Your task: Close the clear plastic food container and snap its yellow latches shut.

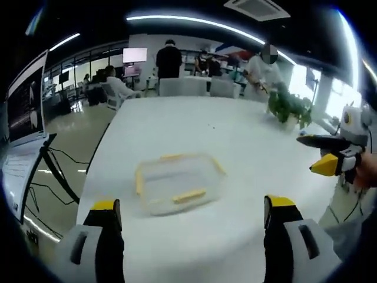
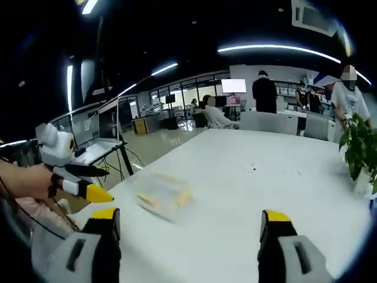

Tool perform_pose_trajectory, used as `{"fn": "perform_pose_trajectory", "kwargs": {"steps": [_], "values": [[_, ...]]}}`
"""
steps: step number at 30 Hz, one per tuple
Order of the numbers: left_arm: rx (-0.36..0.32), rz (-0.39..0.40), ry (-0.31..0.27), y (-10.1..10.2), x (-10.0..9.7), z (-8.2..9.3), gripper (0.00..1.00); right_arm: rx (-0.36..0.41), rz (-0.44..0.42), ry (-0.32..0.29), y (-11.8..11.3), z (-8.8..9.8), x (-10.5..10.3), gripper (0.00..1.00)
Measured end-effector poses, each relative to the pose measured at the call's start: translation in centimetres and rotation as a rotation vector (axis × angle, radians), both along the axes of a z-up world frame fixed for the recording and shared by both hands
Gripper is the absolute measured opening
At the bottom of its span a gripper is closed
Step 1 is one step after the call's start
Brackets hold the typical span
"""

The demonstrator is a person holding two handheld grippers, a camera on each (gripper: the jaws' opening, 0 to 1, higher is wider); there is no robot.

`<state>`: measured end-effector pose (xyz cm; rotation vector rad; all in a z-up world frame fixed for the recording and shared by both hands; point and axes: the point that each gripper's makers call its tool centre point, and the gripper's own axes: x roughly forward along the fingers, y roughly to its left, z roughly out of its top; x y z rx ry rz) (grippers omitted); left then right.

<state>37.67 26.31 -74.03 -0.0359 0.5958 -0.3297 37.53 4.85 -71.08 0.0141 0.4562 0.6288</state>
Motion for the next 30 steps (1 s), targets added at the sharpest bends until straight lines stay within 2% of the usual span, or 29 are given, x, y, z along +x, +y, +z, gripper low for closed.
{"fn": "perform_pose_trajectory", "kwargs": {"steps": [3,8,12,20,25,30], "values": [[-0.003,-0.009,0.018,-0.2,-1.9,-0.4,0.99,-0.001,-0.005,-0.009,-1.6,0.4,-1.8,1.00],[0.021,-0.036,0.011,-0.2,-4.2,-0.2,0.99,-0.010,-0.024,-0.028,-4.4,0.6,-4.5,1.00],[0.023,-0.051,-0.007,-0.5,-5.5,0.4,0.99,0.003,-0.069,0.015,-7.0,-0.1,-6.1,1.00],[0.016,-0.037,-0.003,-0.7,-8.4,0.7,0.98,0.025,-0.096,0.052,-8.8,-1.3,-9.0,1.00],[0.023,-0.036,0.012,-1.2,-10.4,0.3,0.97,0.037,-0.103,0.071,-9.7,-2.1,-10.7,1.00],[0.025,-0.052,-0.024,-1.3,-12.0,0.3,0.97,0.051,-0.109,0.060,-10.0,-2.5,-11.6,1.00]]}}
